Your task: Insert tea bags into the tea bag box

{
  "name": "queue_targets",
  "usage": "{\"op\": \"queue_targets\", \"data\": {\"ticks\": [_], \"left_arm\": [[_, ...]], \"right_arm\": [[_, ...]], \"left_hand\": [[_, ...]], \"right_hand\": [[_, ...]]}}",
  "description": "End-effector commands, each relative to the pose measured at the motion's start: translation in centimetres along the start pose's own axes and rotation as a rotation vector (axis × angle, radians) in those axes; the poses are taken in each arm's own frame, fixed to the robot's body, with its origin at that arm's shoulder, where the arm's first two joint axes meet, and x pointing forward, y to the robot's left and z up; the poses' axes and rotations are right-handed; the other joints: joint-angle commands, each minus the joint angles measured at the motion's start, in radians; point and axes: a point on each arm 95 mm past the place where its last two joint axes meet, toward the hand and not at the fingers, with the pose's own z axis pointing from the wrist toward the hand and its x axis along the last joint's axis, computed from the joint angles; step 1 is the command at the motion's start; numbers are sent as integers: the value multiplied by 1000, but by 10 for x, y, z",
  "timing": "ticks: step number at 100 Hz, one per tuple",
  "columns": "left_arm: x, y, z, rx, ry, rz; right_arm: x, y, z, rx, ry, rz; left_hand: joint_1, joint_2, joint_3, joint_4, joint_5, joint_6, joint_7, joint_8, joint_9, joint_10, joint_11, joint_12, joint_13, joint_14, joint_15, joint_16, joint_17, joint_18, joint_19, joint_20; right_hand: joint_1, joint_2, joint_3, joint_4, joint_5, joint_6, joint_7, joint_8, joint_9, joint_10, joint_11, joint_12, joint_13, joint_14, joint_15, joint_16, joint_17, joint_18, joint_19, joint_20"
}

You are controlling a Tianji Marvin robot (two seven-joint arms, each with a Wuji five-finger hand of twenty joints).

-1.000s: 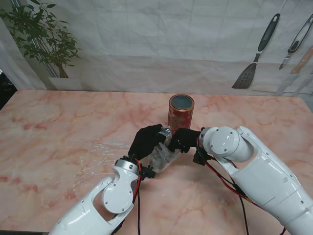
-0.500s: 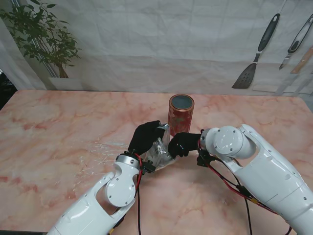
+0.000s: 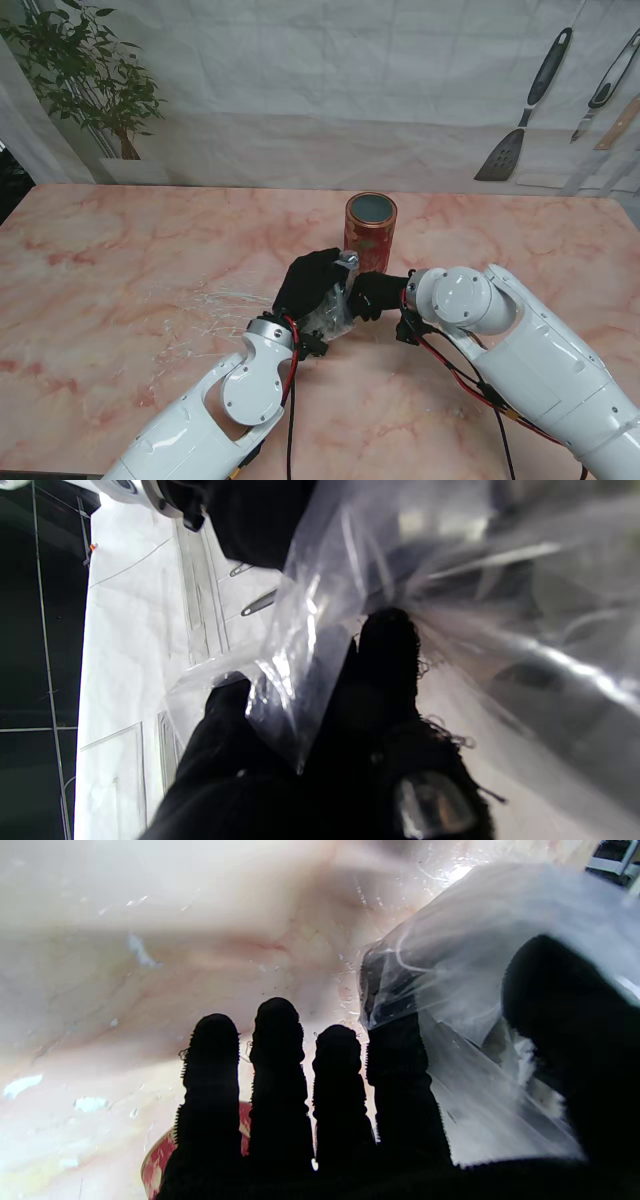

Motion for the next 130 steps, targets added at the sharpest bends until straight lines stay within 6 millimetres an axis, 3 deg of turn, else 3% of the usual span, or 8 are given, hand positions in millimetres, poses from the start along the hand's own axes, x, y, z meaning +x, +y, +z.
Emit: {"op": "queue_targets", "data": {"ticks": [1,17,30,37,49,66,89,130], "left_arm": [[6,4,0,-23,16,-5],[5,5,1,-26,19,2],[6,7,1,-28,27,-5],[6,8,1,-29,32,-6],[7,8,1,-28,35,-4],[6,2,1,-11,21,0],[-2,-7,0,-3,-29,33],[-9,-16,-1,-13,-80,58]], "right_arm": [[-2,-7,3,33,0,42],[-2,-6,3,57,2,78],[0,-9,5,56,6,74],[1,-11,7,49,7,69],[2,-13,9,45,7,64],[3,-12,7,48,11,46],[3,-8,-5,43,29,55],[9,5,-25,-82,27,114]], "left_hand": [[85,57,2,36,-1,128,72,25,-5,-15,-43,-22,161,179,160,-15,-150,73,178,-18],[86,56,2,36,1,129,71,25,-5,-14,-44,-21,161,179,161,-15,-151,73,178,-18],[85,57,1,36,1,129,71,25,-5,-15,-43,-21,160,181,160,-15,-150,74,178,-18],[85,56,1,36,1,129,71,26,-5,-15,-44,-21,159,179,159,-16,-150,74,178,-18],[85,57,1,36,-1,126,72,26,-4,-16,-44,-21,160,178,159,-16,-150,74,177,-18],[84,57,1,35,1,127,72,27,-4,-19,-43,-21,161,179,159,-16,-150,74,177,-18],[83,57,1,35,0,124,72,27,-6,-19,-45,-21,159,178,159,-17,-151,75,177,-18],[81,57,1,36,-1,121,71,27,-6,-19,-46,-21,154,177,159,-16,-151,79,173,-19]], "right_hand": [[-43,51,-55,6,39,28,-40,-34,10,1,24,-12,17,-1,16,-4,-4,15,2,4],[-47,39,-58,8,40,56,-124,-74,3,11,22,-17,9,6,14,-2,-13,20,1,8],[125,-3,-32,21,75,51,-150,-96,41,-3,19,-26,39,0,22,-9,8,21,3,7],[253,-19,-42,-93,50,26,-1,-318,63,-15,24,-33,54,-2,30,-22,18,23,8,-2],[342,-18,-7,-59,48,-12,133,-368,80,-25,29,-36,64,-5,34,-27,24,24,11,-8],[351,110,26,55,-76,-7,248,-124,-42,6,33,-8,-37,9,-8,-28,-45,13,-9,-20],[355,235,41,131,-226,35,326,191,-226,53,10,19,-204,26,-70,-36,-134,1,-43,-50],[362,278,13,152,-265,59,341,256,-300,71,-18,-43,-270,33,-103,-72,-162,-10,-55,-56]]}}
